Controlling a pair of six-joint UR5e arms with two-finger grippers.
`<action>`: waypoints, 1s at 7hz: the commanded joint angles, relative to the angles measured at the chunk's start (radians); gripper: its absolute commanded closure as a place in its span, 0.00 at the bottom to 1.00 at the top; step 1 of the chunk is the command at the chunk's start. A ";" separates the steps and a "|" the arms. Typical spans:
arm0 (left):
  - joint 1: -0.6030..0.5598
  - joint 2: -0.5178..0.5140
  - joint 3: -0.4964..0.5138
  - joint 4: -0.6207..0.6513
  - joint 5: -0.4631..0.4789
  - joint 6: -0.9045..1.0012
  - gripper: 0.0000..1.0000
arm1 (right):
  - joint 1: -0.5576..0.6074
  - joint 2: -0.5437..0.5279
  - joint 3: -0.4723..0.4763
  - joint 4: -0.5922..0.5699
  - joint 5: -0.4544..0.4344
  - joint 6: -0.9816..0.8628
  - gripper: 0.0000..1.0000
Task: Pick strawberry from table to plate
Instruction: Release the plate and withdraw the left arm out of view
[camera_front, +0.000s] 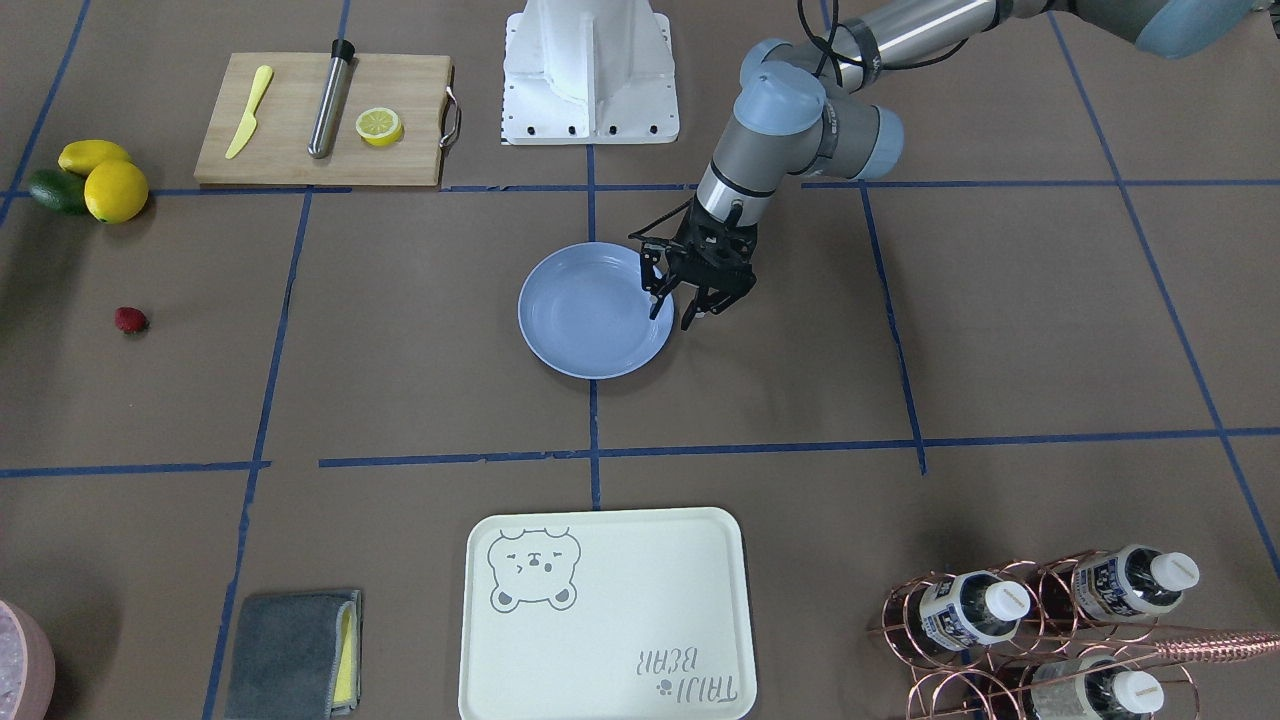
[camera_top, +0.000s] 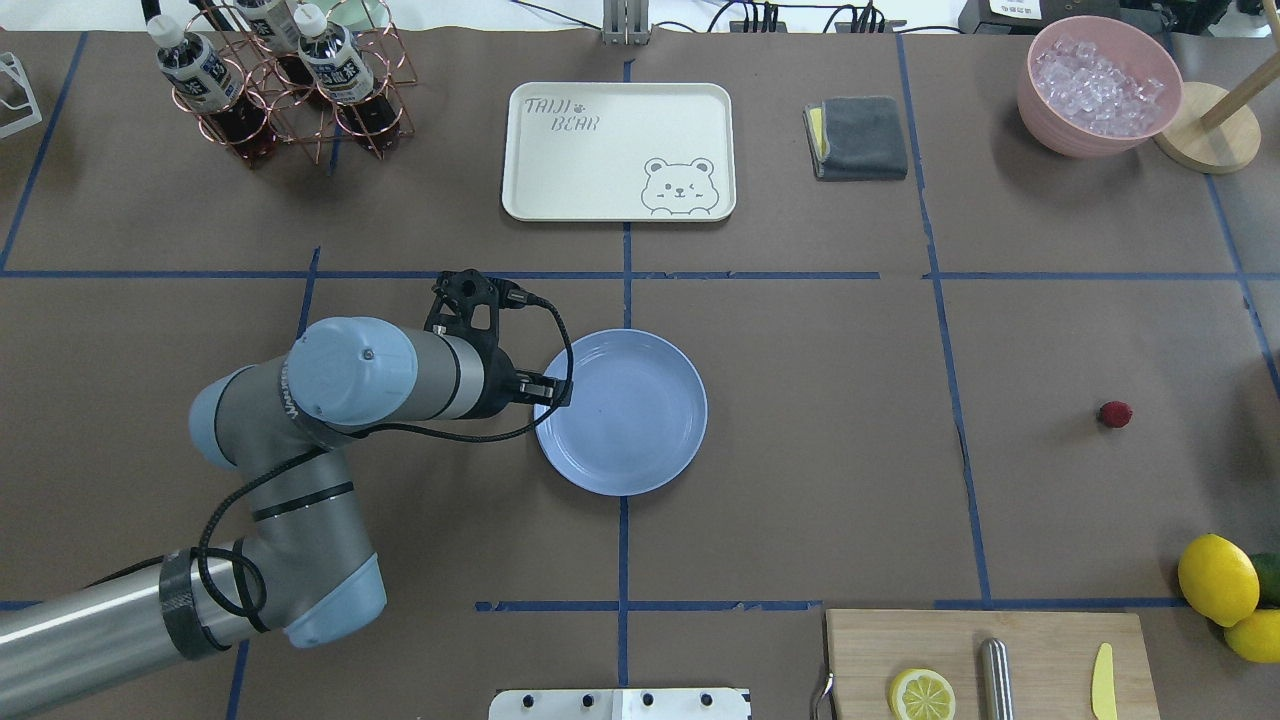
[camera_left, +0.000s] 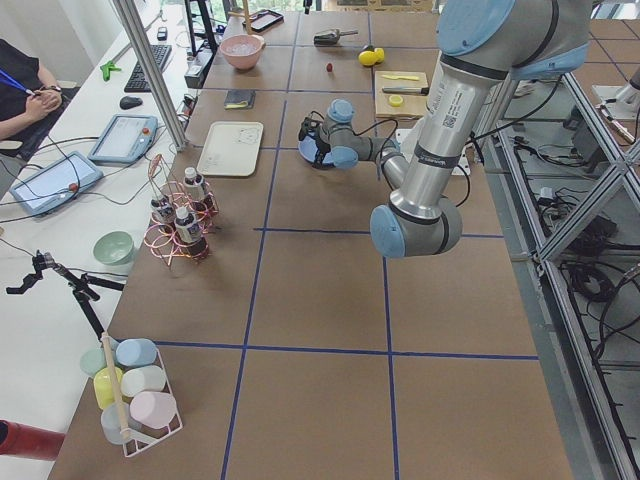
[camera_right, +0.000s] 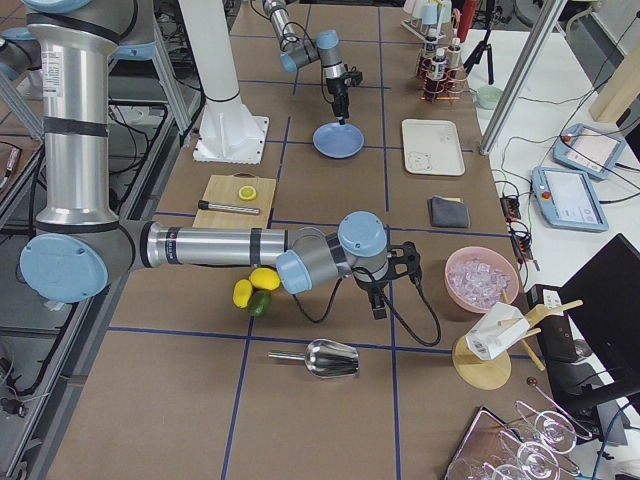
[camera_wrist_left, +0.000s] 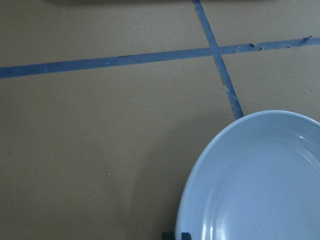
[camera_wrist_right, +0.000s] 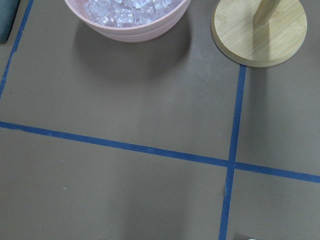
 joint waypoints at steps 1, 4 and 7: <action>-0.184 0.026 -0.091 0.148 -0.115 0.260 0.00 | -0.001 0.009 0.009 0.003 0.002 -0.004 0.00; -0.610 0.101 -0.185 0.475 -0.302 0.876 0.00 | -0.035 -0.003 0.011 0.144 0.009 0.008 0.00; -0.926 0.339 -0.065 0.502 -0.623 0.930 0.00 | -0.053 -0.010 0.011 0.140 0.011 0.008 0.00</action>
